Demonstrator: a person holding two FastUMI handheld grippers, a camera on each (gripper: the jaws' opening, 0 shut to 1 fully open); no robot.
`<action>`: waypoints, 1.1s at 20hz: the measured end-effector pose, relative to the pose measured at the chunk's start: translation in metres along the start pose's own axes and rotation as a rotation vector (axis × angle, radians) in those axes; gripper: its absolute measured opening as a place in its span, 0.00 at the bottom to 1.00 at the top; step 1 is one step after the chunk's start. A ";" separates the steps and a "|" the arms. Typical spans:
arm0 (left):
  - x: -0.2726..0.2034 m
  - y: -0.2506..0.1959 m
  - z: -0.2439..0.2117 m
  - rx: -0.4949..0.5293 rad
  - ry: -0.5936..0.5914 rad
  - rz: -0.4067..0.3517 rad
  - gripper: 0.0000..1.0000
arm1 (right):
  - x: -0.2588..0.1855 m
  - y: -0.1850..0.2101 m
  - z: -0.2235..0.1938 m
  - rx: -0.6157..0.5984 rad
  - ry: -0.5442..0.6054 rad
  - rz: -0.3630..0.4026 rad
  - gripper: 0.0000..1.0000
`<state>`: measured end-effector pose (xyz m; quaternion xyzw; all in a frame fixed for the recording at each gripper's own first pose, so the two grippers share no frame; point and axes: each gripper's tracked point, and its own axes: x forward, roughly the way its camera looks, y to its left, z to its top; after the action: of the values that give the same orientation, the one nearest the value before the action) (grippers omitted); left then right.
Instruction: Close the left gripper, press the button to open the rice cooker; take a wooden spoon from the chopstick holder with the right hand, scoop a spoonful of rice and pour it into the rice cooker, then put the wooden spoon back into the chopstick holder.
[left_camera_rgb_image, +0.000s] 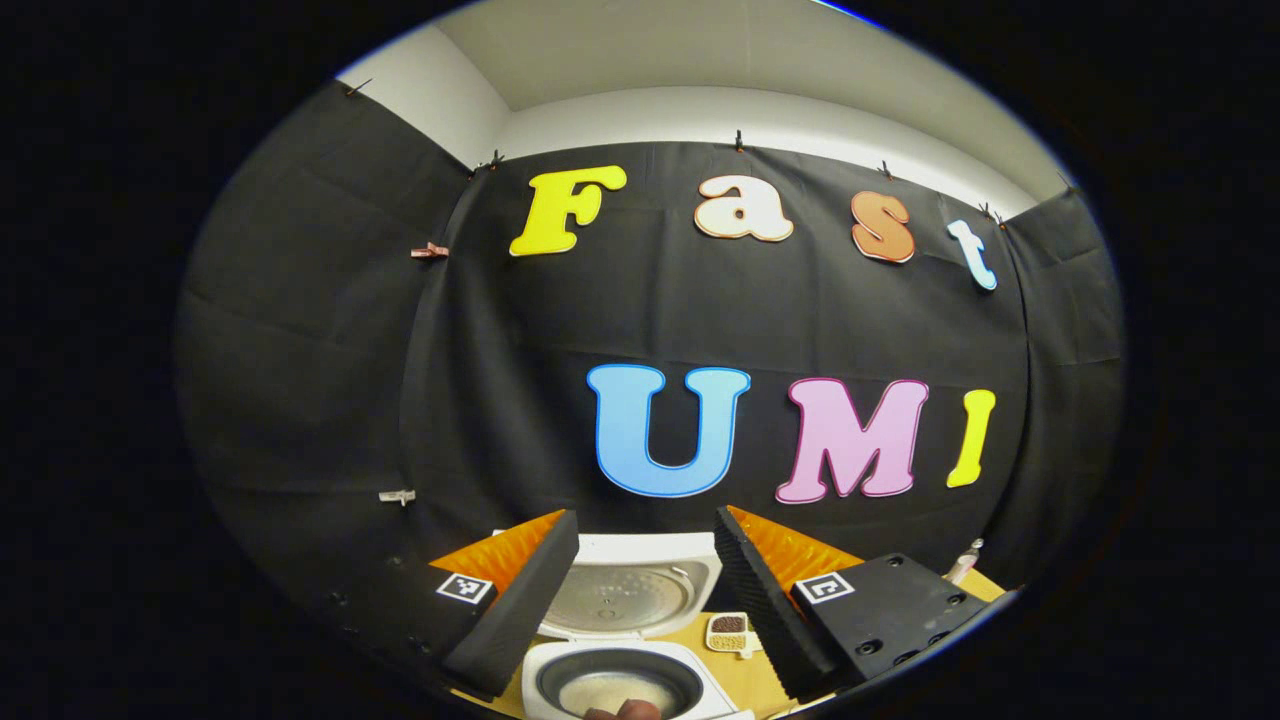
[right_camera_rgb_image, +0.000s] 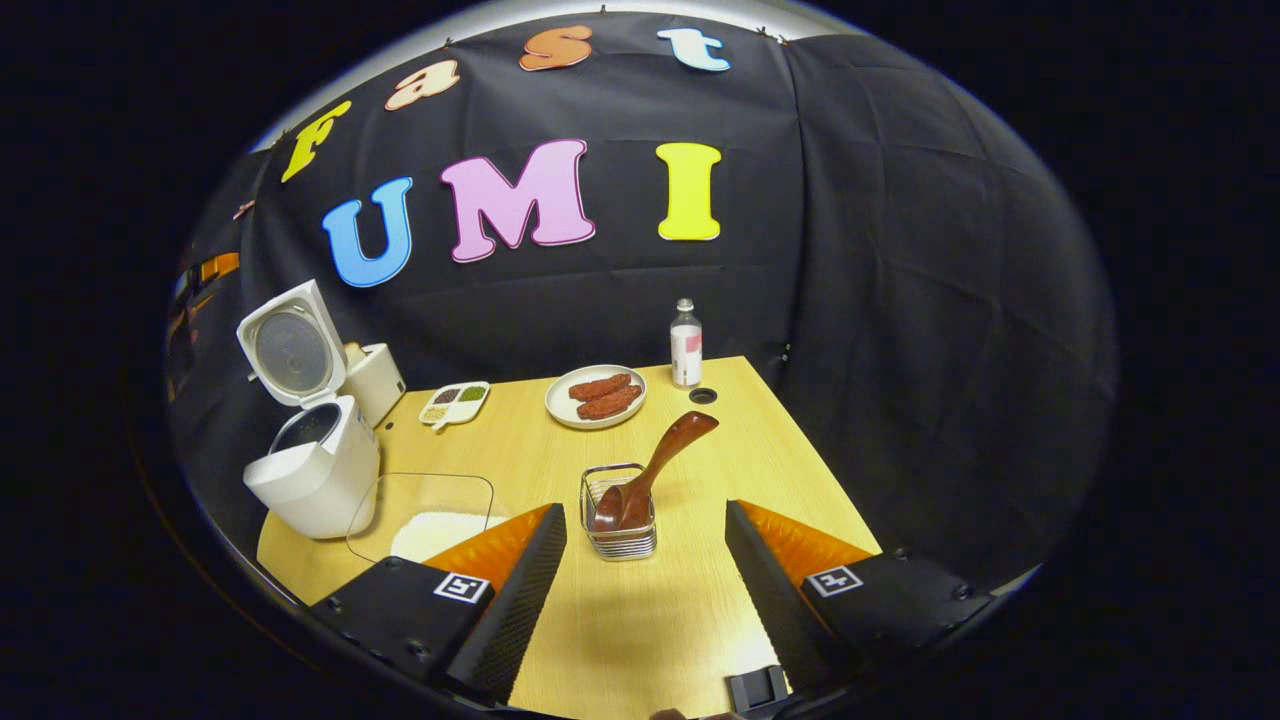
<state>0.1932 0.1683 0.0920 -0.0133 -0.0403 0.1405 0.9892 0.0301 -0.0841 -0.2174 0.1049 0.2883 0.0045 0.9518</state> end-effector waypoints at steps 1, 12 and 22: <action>0.013 0.002 0.000 0.009 0.002 0.004 0.94 | -0.004 0.000 0.001 -0.002 -0.009 -0.005 0.99; 0.122 0.026 -0.061 0.051 0.104 0.047 0.94 | -0.050 -0.018 -0.015 0.006 -0.011 -0.135 0.99; 0.168 0.041 -0.115 0.060 0.225 0.081 0.94 | -0.069 -0.015 -0.031 0.013 0.005 -0.187 0.99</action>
<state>0.3521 0.2523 -0.0119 -0.0010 0.0756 0.1790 0.9809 -0.0450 -0.0971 -0.2082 0.0834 0.2993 -0.0860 0.9466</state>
